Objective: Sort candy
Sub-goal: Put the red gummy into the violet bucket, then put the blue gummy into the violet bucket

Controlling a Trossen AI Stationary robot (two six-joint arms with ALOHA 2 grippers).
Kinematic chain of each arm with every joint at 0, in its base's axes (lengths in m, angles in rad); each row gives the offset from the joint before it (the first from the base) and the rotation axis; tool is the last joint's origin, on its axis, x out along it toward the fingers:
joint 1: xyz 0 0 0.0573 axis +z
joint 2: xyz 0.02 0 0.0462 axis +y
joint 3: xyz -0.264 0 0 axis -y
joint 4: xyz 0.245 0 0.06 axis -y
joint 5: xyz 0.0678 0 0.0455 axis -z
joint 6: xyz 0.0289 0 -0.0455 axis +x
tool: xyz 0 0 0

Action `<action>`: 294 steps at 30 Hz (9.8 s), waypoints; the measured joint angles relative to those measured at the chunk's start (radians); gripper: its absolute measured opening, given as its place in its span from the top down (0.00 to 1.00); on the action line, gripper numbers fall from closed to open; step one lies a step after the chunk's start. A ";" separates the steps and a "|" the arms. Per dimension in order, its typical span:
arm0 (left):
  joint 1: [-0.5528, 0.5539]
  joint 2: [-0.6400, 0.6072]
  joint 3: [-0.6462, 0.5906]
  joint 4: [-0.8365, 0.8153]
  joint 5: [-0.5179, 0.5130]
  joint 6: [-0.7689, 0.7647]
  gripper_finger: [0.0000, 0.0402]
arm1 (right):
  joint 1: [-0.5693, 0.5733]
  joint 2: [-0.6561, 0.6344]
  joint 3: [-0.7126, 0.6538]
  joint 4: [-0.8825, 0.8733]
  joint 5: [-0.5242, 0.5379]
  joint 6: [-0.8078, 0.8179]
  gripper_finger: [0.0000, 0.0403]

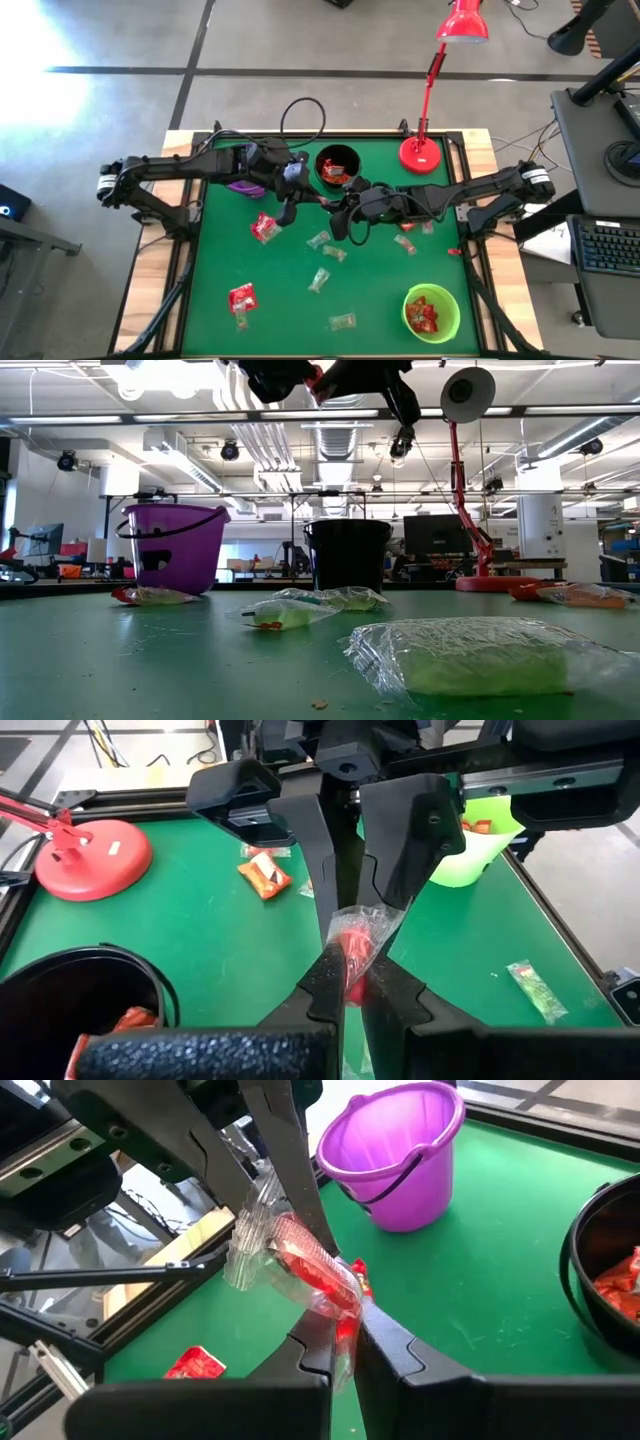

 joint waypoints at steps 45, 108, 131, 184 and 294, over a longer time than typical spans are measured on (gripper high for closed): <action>0.222 -0.100 -0.001 -0.617 -0.322 -0.004 1.00 | -0.060 -0.034 0.010 -0.110 -0.087 -0.252 0.60; 0.012 -0.247 -0.116 -0.459 -0.108 -0.212 0.77 | -0.133 0.108 0.007 -0.228 -0.191 -0.376 0.60; -0.130 -0.608 -0.528 -0.403 -0.156 -0.462 0.77 | -0.076 0.386 0.278 -0.257 -0.272 -0.224 0.60; -0.129 -0.635 -0.519 -0.404 -0.155 -0.423 0.77 | -0.101 0.601 0.263 -0.369 -0.349 -0.608 0.83; -0.031 -0.502 -0.519 -0.002 -0.393 0.016 1.00 | -0.251 0.596 0.819 -0.431 -0.403 -0.512 0.97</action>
